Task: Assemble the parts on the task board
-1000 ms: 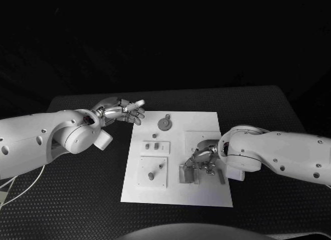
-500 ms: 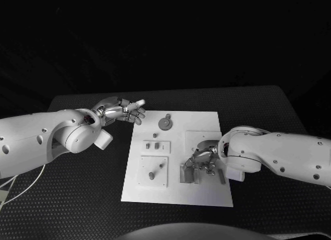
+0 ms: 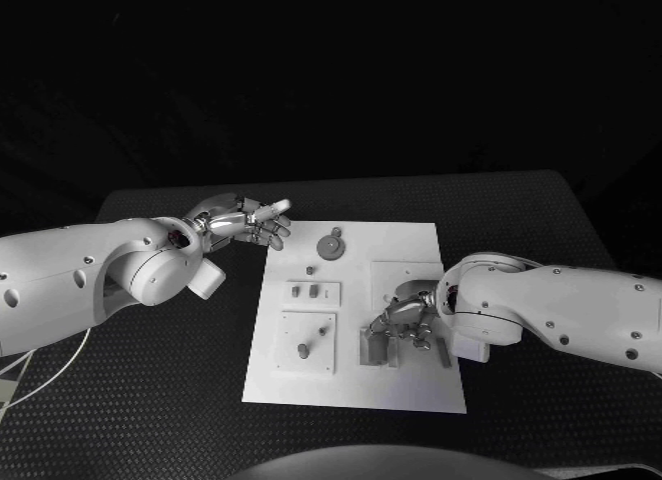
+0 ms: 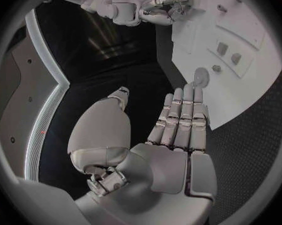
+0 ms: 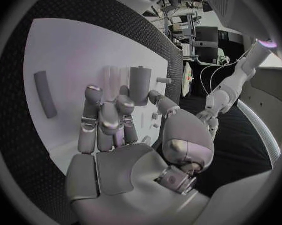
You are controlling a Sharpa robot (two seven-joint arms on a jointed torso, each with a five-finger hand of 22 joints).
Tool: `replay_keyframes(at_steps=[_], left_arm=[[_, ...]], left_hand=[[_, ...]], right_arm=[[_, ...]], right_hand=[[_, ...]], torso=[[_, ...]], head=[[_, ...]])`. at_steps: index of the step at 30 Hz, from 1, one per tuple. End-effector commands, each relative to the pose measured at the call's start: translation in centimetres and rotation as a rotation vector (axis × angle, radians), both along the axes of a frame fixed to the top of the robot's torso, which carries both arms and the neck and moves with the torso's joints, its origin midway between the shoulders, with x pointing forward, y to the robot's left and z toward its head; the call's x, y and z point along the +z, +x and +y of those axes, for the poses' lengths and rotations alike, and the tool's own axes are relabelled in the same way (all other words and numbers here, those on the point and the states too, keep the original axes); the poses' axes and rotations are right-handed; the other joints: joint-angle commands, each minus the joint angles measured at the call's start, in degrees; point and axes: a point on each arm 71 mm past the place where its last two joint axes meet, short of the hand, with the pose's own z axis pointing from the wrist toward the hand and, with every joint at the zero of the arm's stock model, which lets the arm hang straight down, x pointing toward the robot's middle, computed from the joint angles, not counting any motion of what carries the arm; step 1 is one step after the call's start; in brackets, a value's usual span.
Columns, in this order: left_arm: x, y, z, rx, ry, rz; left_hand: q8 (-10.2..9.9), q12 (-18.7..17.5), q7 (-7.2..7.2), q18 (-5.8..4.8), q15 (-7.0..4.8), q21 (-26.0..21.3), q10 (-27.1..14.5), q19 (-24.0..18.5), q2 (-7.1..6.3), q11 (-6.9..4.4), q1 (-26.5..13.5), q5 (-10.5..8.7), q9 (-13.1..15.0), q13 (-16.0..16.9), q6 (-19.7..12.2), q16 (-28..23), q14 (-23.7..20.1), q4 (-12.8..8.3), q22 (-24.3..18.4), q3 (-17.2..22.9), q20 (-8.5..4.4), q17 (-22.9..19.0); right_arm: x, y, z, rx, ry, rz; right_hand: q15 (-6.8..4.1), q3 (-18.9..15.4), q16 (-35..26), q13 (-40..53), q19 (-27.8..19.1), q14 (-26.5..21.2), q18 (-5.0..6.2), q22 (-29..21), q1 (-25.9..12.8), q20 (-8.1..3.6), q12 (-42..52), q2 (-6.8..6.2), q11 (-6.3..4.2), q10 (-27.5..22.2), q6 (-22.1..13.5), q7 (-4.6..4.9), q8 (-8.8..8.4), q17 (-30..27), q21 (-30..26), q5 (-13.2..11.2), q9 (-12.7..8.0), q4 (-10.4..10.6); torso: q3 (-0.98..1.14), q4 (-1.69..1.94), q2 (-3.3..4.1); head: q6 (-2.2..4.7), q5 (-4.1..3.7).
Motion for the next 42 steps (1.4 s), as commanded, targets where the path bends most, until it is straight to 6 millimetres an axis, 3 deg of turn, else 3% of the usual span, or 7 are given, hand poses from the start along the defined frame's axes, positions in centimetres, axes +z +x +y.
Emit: replay_keyframes(at_steps=[1,7,10,19,35,42], left_arm=[[0.03,-0.12,-0.29,-0.028,-0.009,0.008],[0.05,-0.13,-0.26,-0.035,0.001,0.0],[0.04,-0.16,-0.29,-0.04,0.007,-0.003],[0.03,-0.16,-0.29,-0.04,0.008,-0.002],[0.0,-0.18,-0.3,-0.042,0.009,0.002],[0.0,-0.18,-0.25,-0.042,0.01,0.003]], left_hand=[[0.37,0.14,1.43,0.36,-0.09,0.3,-0.1,-0.27,-0.06,-0.2,0.17,-0.2,0.07,-0.09,-0.48,-0.26,-0.39,-0.07,-0.09,-0.39,-0.09,0.08],[0.38,0.12,1.45,0.36,-0.09,0.32,-0.12,-0.26,-0.31,-0.19,0.23,-0.2,0.08,-0.12,-0.52,-0.29,-0.4,-0.05,-0.09,-0.4,-0.09,0.14],[0.39,0.09,1.48,0.35,-0.08,0.35,-0.19,-0.22,-1.07,-0.15,0.37,-0.19,0.1,-0.18,-0.62,-0.36,-0.42,-0.01,-0.1,-0.11,-0.08,0.24],[0.49,0.1,1.53,0.32,-0.04,0.37,-0.18,-0.2,-1.72,-0.12,0.08,-0.18,0.19,-0.27,-0.74,-0.49,-0.41,-0.02,-0.13,1.16,-0.05,0.5],[0.55,0.11,1.54,0.32,-0.04,0.38,-0.16,-0.2,-1.82,-0.12,0.12,-0.17,0.24,-0.3,-0.76,-0.54,-0.41,-0.05,-0.13,1.59,-0.04,0.61],[0.56,0.12,1.54,0.32,-0.04,0.38,-0.16,-0.2,-1.82,-0.13,0.14,-0.18,0.25,-0.31,-0.77,-0.54,-0.4,-0.05,-0.13,1.65,-0.04,0.64]], right_arm=[[-0.1,-0.11,0.07,0.016,-0.011,-0.006],[-0.11,-0.04,0.0,0.017,-0.017,-0.013],[-0.11,-0.04,0.04,0.016,-0.015,-0.015],[-0.13,-0.03,0.11,0.019,-0.015,-0.017],[-0.32,-0.26,0.45,0.044,-0.027,-0.023],[-0.39,-0.19,0.43,0.039,-0.029,-0.032]], right_hand=[[0.14,0.25,-0.36,0.06,-0.13,-0.17,0.7,0.97,0.3,-0.44,-0.29,-0.76,-0.04,-0.3,0.44,1.0,-0.19,-0.07,0.09,-0.09,0.05,0.3],[0.2,0.71,-0.5,0.04,-0.08,-0.17,0.7,1.0,0.48,-0.43,-0.38,-2.09,0.04,-0.42,0.17,1.07,-0.34,-0.12,0.13,-0.12,0.12,1.36],[0.25,1.1,-0.62,0.01,-0.14,-0.2,0.7,0.99,0.78,-0.43,-0.49,-3.01,0.11,-0.57,-0.1,1.15,-0.49,-0.17,0.1,-0.12,0.14,2.01],[0.35,1.65,-0.79,-0.02,-0.16,-0.21,0.7,1.0,1.3,-0.39,-0.6,-4.42,0.21,-0.71,-0.42,1.26,-0.63,-0.21,0.1,-0.19,0.3,3.74],[0.4,1.71,-0.86,0.0,-0.25,-0.25,0.7,1.04,2.23,-0.38,-0.63,-4.96,0.27,-0.82,-0.64,1.32,-0.71,-0.2,0.14,-0.25,0.43,3.93],[0.55,1.79,-0.95,0.0,-0.31,-0.34,0.7,1.0,2.17,-0.29,-0.69,-6.38,0.44,-1.04,-1.22,1.5,-1.01,-0.19,0.1,-0.22,0.46,5.42]], torso=[[0.0,-0.01,0.01],[-0.01,0.01,0.01],[-0.01,-0.01,0.0],[-0.02,0.01,0.01],[-0.02,0.03,0.01],[-0.03,0.01,-0.01]], head=[[-0.03,0.03],[-0.04,0.03],[-0.05,0.04],[-0.07,0.0],[-0.16,0.13],[-0.28,0.27]])
